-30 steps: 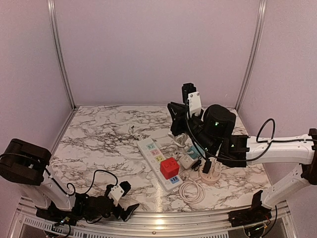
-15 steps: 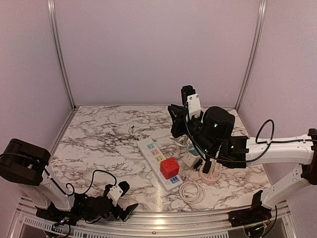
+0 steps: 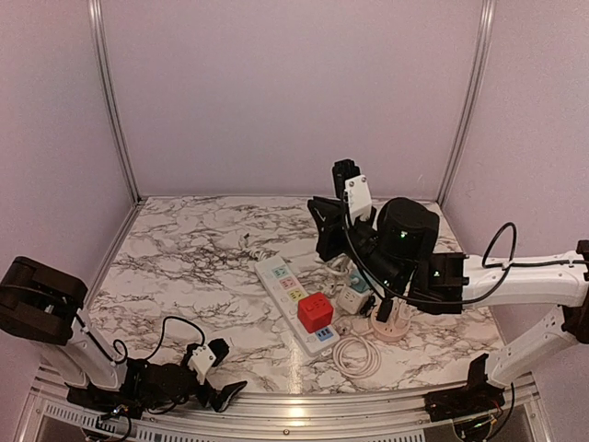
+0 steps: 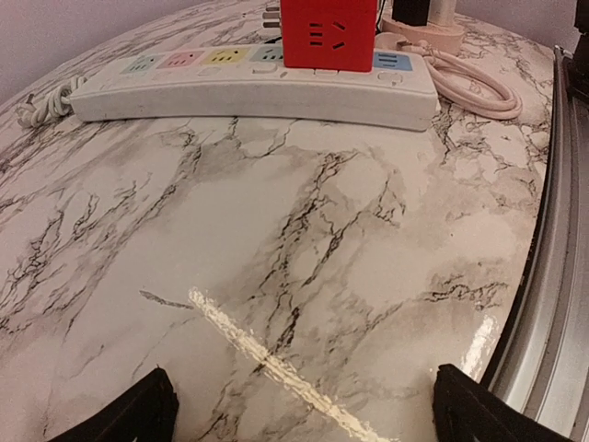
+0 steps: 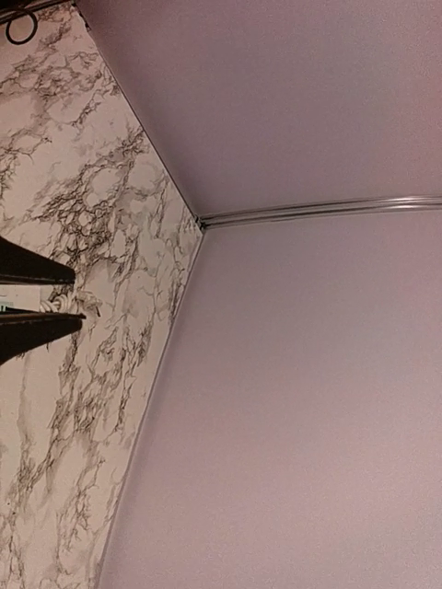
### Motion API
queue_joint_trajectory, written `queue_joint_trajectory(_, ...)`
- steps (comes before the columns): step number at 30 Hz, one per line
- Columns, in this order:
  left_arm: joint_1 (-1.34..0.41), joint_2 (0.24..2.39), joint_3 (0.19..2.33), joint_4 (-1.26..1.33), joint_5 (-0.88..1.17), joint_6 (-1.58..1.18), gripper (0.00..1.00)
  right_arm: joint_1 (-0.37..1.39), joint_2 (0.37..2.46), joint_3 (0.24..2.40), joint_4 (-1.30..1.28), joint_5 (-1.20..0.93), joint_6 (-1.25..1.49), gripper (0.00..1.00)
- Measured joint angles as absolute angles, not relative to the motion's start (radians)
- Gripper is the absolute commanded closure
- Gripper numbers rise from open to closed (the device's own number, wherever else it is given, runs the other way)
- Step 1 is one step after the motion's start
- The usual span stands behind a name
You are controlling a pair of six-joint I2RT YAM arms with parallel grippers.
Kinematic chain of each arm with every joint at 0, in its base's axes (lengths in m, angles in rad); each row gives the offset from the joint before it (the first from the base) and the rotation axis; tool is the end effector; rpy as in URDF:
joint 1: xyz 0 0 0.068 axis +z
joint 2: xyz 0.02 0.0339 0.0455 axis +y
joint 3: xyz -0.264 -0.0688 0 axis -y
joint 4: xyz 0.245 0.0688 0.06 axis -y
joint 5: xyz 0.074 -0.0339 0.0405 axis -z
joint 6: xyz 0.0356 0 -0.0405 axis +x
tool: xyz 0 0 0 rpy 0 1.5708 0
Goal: Insert the plug
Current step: Pick up the socket from the corner of the board.
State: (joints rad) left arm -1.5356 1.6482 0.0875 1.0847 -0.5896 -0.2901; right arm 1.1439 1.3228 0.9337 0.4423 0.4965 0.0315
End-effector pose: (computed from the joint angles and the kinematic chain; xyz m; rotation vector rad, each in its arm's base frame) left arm 0.0266 -0.1941 0.0849 0.8551 1.8177 -0.5859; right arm 0.1437 0.2750 0.3376 -0.4507 1.4835 0.5599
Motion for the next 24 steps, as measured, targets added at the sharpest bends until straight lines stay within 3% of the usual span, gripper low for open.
queue_joint_trajectory(13, -1.544, 1.596, 0.028, 1.244, -0.465, -0.234, 0.01, 1.224, 1.324, 1.045, 0.348, 0.486, -0.015, 1.00)
queue_joint_trajectory(24, -1.560, 1.437, 0.117, 1.147, -0.428, -0.167, 0.01, 1.277, 1.311, 1.116, 0.280, 0.543, -0.115, 1.00)
